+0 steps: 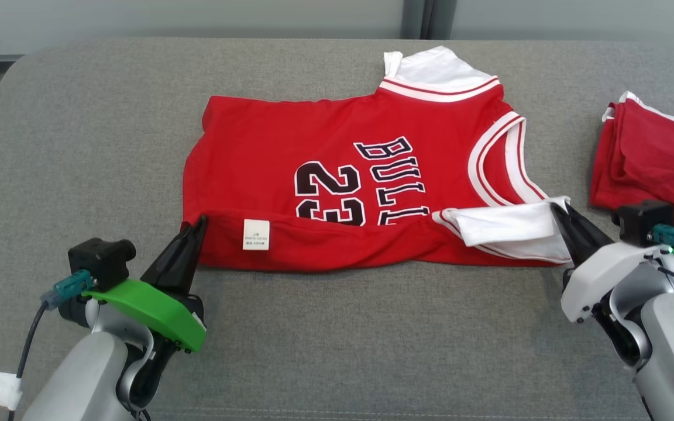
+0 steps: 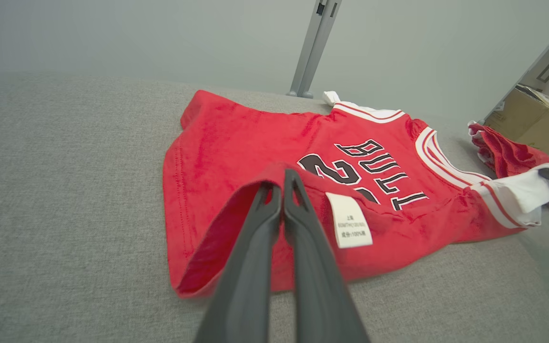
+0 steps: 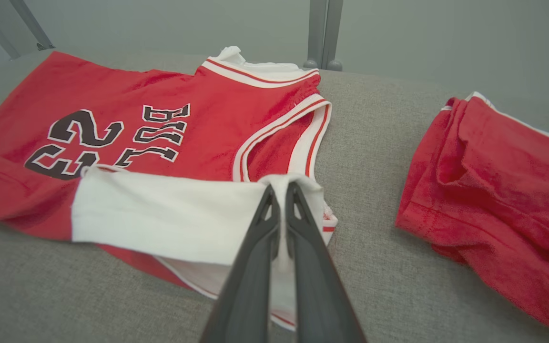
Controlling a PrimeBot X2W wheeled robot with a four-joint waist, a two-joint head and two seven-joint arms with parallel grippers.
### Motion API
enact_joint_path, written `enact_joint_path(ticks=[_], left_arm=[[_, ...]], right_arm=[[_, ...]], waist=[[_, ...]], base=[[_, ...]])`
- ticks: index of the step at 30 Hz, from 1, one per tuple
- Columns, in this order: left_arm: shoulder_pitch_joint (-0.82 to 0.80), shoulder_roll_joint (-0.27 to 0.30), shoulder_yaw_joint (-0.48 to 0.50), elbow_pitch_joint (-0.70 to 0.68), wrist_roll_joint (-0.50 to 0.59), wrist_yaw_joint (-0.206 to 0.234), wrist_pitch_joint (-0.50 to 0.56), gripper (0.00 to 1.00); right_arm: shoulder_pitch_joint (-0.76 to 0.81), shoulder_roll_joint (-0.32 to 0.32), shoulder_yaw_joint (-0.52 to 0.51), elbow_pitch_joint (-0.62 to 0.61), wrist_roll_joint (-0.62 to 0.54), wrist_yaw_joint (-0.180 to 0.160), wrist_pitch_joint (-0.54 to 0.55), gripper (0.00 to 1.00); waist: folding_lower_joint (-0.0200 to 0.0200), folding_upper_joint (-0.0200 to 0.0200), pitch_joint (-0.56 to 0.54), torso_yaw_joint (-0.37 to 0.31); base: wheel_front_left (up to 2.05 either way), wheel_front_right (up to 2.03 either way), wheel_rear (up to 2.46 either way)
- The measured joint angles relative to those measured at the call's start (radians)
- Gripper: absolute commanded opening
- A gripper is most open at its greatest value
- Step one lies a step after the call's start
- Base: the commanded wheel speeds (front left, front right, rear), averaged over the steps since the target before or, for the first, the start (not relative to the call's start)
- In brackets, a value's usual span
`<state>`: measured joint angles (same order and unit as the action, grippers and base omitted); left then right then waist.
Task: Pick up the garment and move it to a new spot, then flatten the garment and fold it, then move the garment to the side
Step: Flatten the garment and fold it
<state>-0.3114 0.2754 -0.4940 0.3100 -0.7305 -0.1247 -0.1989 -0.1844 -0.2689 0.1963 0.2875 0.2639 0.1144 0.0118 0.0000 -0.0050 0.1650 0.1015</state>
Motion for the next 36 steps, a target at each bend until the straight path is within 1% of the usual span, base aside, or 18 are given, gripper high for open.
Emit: enact_joint_path(ticks=[4, 10, 14, 16, 17, 18, 19, 21, 22, 23, 27, 32, 36], left_arm=[[-0.028, 0.004, -0.004, 0.002, -0.005, 0.0, 0.015, 0.0], [-0.06, 0.01, -0.005, 0.038, -0.012, 0.0, 0.032, 0.0], [-0.084, 0.013, 0.008, 0.072, -0.013, 0.0, 0.034, 0.0], [-0.087, 0.016, 0.009, 0.082, -0.015, 0.0, 0.035, 0.0], [-0.088, 0.016, 0.007, 0.09, -0.015, 0.0, 0.035, 0.0], [-0.089, 0.014, 0.005, 0.098, -0.018, 0.0, 0.035, 0.03], [-0.089, 0.012, 0.002, 0.099, -0.025, 0.0, 0.035, 0.17], [-0.096, 0.003, -0.006, 0.097, -0.033, 0.0, 0.035, 0.7], [-0.104, -0.002, -0.012, 0.096, -0.033, 0.0, 0.033, 0.9], [-0.112, -0.006, -0.016, 0.096, -0.033, 0.0, 0.029, 1.0], [-0.146, -0.011, -0.025, 0.096, -0.034, 0.0, 0.007, 1.0], [-0.16, -0.008, -0.017, 0.102, -0.054, 0.0, -0.007, 1.0], [-0.154, 0.015, 0.033, 0.105, -0.067, 0.0, -0.025, 1.0]], right_arm=[[-0.059, -0.013, 0.012, -0.002, 0.01, 0.008, 0.043, 0.0], [-0.125, -0.025, 0.031, 0.006, 0.029, 0.009, 0.102, 0.0], [-0.146, -0.049, 0.031, 0.018, 0.034, 0.009, 0.122, 0.0], [-0.163, -0.052, 0.038, 0.024, 0.034, 0.009, 0.134, 0.0], [-0.172, -0.051, 0.043, 0.028, 0.035, 0.009, 0.139, 0.06], [-0.18, -0.05, 0.046, 0.033, 0.034, 0.009, 0.14, 0.32], [-0.185, -0.051, 0.05, 0.035, 0.033, 0.009, 0.14, 1.0], [-0.194, -0.051, 0.053, 0.036, 0.033, 0.009, 0.145, 1.0], [-0.199, -0.05, 0.051, 0.036, 0.033, 0.009, 0.144, 1.0], [-0.203, -0.05, 0.051, 0.039, 0.033, 0.009, 0.144, 1.0], [-0.204, -0.051, 0.053, 0.052, 0.027, 0.009, 0.136, 1.0], [-0.202, -0.052, 0.041, 0.039, 0.018, 0.007, 0.09, 1.0], [-0.18, -0.043, 0.052, 0.028, 0.017, 0.007, 0.063, 1.0]], waist=[[0.0, 0.0, 0.022, 0.003], [0.0, 0.0, 0.054, 0.006], [0.0, 0.0, 0.07, 0.014], [0.0, 0.0, 0.077, 0.018], [0.0, 0.0, 0.081, 0.018], [0.0, 0.0, 0.083, 0.019], [0.0, 0.0, 0.085, 0.02], [0.0, 0.0, 0.091, 0.02], [0.0, 0.0, 0.094, 0.02], [0.0, 0.0, 0.098, 0.02], [0.0, 0.0, 0.106, 0.019], [0.0, 0.0, 0.109, 0.015], [0.0, 0.0, 0.107, 0.005]], base=[[0.0, 0.0, 0.0], [0.0, 0.0, 0.0], [0.0, 0.0, 0.0], [0.0, 0.0, 0.0], [0.0, 0.0, 0.0], [0.0, 0.0, 0.0], [0.0, 0.0, 0.0], [0.0, 0.0, 0.0], [0.0, 0.0, 0.0], [0.0, 0.0, 0.0], [0.0, 0.0, 0.0], [0.0, 0.0, 0.0], [0.0, 0.0, 0.0]])
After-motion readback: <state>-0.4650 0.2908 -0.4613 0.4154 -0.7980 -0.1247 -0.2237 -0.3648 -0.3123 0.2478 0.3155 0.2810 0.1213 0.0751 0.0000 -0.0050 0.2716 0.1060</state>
